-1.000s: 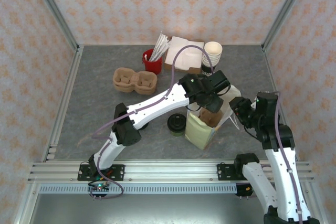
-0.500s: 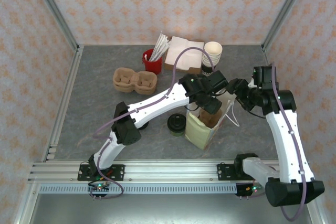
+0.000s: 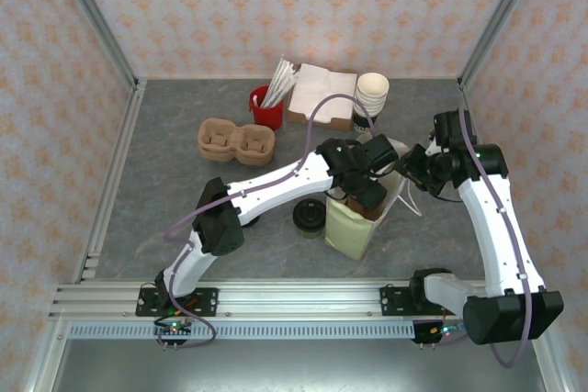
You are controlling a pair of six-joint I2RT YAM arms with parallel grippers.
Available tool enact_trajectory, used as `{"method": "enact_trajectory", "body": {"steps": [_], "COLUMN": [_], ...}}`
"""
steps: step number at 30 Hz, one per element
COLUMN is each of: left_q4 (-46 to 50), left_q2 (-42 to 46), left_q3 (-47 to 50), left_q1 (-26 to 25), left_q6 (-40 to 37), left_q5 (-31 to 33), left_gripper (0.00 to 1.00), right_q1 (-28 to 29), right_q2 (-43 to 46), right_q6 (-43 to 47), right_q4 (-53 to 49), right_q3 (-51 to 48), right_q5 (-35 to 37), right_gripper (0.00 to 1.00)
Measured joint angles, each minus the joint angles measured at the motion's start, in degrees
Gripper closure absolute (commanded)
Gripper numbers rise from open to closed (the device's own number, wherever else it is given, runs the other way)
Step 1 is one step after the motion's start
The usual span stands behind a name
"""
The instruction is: Pack the takeout coffee
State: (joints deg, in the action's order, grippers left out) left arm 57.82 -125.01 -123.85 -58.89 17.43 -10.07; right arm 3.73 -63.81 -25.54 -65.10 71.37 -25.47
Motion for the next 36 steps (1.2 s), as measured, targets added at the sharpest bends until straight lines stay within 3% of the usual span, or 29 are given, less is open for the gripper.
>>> {"method": "enact_trajectory", "body": {"steps": [5,9,15,22,36], "left_q4": [-2.3,-4.6,-7.3,-7.8,-6.6], "left_q2": [1.4,5.2,7.6,6.8,-0.9], "left_q3": [1.8,5.7,6.2,6.2,6.2], "left_q1": [-0.2,-0.7,-1.1,-1.1,-1.1], "left_q6": [-0.6,-0.9,-0.4,2.0,3.5], "left_q5": [1.7,4.3,6.1,8.0,8.8], "left_gripper": [0.42,0.42,0.54,0.63,0.62], "right_q1": [0.0,0.0,0.0,0.0,0.0], "right_q2": [2.6,10.4,19.0,18.0,17.5], "right_q6": [2.0,3.3,3.4,4.0,4.4], "right_q4": [2.3,8.3,13.9,15.6,15.9], "right_q3": [-0.1,-3.6,-9.5,-10.5,-10.5], "right_q5": [-2.0,-4.2,-5.6,-5.9,-5.4], "right_gripper": [1.0,1.0,1.0,1.0,1.0]}}
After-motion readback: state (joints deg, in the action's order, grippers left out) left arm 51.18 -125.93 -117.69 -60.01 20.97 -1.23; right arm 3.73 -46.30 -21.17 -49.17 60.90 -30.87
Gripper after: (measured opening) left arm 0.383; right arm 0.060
